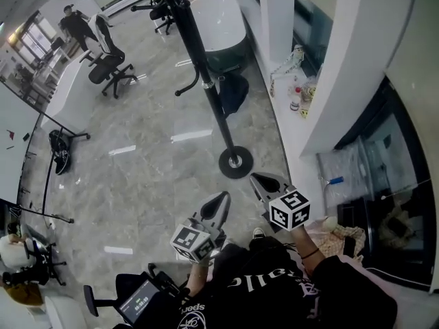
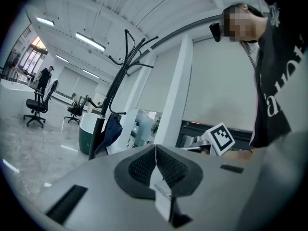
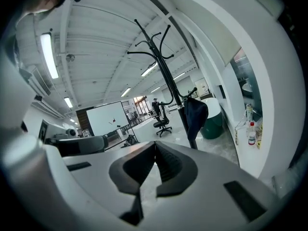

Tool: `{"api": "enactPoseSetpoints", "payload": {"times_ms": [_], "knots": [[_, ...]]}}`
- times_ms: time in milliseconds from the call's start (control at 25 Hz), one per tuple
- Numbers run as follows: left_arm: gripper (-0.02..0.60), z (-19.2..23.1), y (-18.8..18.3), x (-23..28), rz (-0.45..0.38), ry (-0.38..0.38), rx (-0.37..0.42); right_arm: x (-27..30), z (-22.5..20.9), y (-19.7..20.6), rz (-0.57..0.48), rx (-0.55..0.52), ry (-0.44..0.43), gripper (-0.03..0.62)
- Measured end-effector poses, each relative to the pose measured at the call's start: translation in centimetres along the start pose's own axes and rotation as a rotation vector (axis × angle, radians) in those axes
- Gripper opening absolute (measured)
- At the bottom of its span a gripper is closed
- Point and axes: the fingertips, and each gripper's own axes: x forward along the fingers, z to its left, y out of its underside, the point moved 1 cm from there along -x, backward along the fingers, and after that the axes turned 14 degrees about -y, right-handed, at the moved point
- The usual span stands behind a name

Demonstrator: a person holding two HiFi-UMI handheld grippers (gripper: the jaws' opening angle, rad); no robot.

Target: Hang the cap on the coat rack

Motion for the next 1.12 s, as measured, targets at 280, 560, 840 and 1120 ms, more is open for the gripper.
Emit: {"api": "enactPoseSetpoints", "payload": {"times_ms": [280,560,840,1120], "knots": [[0.005,0.1,-1.0,-3.9,-0.043,0.011,0.001,0.4,4.1,1.0,0.019,-0.024,-0.007,0.017],[0.005,3.6,-1.6,-12.2,-0.089,-0.064,-0.017,2.6,11.8,3.4,0.035,-0.014,-0.062,0.017],[0.005,5.2,-0.8,-18.3,-0.095,-0.064,-0.024,3.6,17.0,5.1,0.021,-0.036,-0.049,0.017],[0.005,0.2,1.2,-20.7,-0.073,-0.005,-0.003,0.3,20.3,6.9,-0.009,-0.044,-0.07,0.017]]}}
